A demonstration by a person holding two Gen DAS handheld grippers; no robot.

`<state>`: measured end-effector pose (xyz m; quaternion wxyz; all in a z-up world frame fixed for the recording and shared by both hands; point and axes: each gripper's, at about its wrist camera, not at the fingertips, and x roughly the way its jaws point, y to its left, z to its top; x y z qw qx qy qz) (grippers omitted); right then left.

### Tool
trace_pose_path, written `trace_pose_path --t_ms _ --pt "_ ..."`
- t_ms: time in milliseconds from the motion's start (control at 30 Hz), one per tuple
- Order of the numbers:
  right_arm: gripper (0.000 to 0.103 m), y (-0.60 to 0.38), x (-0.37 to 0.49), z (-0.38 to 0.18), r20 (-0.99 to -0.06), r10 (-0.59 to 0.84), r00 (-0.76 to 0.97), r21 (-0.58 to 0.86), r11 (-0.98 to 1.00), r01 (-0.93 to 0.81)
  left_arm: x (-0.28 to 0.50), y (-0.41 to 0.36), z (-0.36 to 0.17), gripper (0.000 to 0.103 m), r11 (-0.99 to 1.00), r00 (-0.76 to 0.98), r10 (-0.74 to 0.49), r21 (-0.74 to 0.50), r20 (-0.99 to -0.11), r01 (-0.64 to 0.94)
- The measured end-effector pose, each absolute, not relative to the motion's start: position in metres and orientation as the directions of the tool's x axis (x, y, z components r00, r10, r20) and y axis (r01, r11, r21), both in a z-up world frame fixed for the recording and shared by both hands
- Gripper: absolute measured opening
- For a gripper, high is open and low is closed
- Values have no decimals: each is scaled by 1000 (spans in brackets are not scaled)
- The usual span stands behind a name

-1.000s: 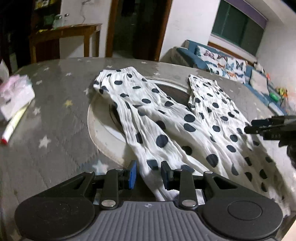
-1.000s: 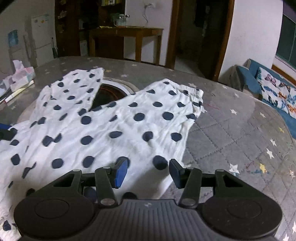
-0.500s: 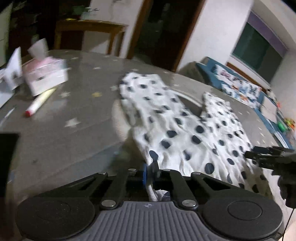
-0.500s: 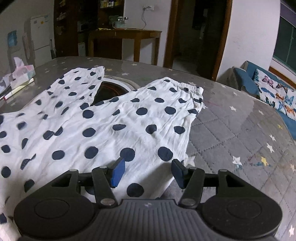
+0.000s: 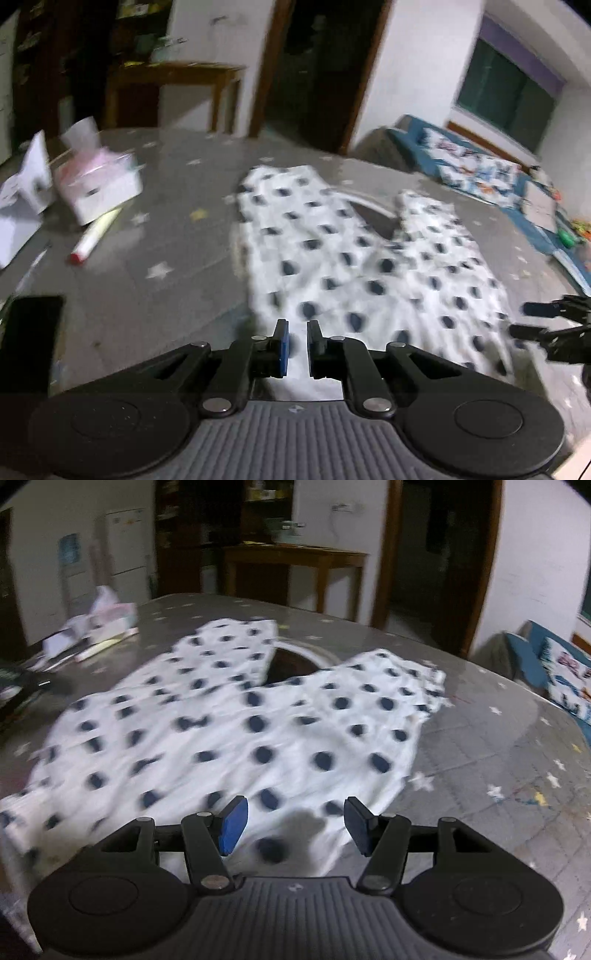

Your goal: Fold clothes

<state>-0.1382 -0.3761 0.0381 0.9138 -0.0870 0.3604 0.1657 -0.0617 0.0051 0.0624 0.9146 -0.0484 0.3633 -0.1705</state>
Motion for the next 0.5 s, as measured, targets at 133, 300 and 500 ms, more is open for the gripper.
trace_pose_path --t_ms 133,300,500 --pt "59 -356 -159 42 -692 320 647 -5 895 -447 -63 -21 52 11 905 632 -414 -220 -655 365" --pt "59 -343 -178 34 -710 364 603 3 857 -515 -69 -33 37 11 891 595 -419 -184 -686 415" --pt "59 -352 -199 21 -747 327 579 13 878 -479 -75 -21 23 10 902 581 -383 -156 -719 402"
